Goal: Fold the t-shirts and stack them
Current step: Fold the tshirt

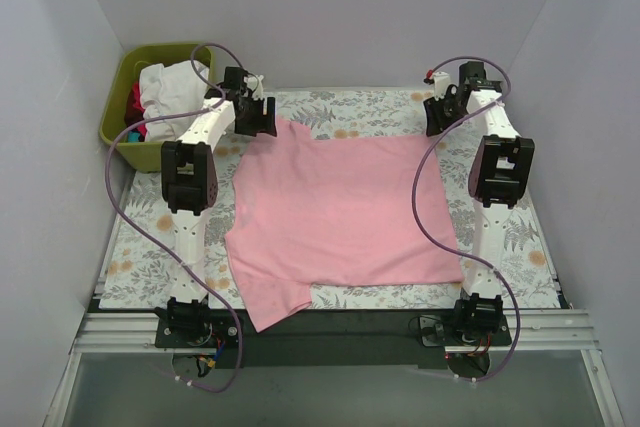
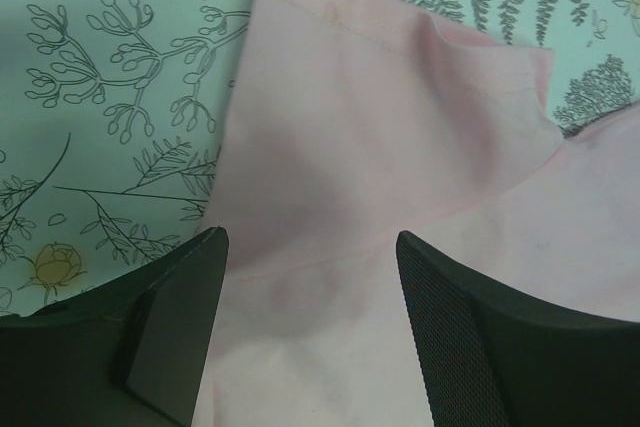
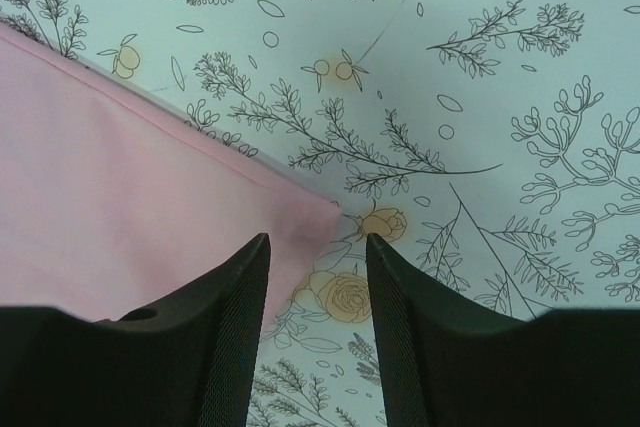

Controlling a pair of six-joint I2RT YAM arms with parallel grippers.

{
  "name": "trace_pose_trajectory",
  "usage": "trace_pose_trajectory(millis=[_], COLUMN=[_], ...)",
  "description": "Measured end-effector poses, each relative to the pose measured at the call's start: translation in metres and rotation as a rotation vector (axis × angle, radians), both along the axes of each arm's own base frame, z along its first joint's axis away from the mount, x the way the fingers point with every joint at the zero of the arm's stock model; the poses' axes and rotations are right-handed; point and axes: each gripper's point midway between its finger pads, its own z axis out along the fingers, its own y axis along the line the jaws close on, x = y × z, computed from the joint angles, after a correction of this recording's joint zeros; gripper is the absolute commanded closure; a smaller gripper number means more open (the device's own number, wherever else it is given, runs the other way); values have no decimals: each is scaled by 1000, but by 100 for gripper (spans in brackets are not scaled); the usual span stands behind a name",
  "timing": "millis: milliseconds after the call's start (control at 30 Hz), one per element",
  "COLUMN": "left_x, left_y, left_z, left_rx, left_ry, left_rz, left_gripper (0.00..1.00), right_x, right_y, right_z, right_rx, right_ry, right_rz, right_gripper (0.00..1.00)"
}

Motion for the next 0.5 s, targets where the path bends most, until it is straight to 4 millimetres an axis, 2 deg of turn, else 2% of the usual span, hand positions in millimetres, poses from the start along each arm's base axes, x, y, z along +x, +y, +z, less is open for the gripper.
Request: trace_pose_trajectory(millis=[200,300,500], left_x=[5,15,41], left_y=[11,11,9], left_z=[-20,-22,-24], left_rx=[16,13,8], left_ry=[16,-3,-66], left_rz=[31,39,51], left_gripper=[33,33,37], right_x=[0,-5,-3], right_y=[5,9,10], right_z=[-12,-22,-25], right_rx=[-1,-2,-10], right_ry=[6,29,15], right_rz=[11,20,39], right_gripper=[50,55,70])
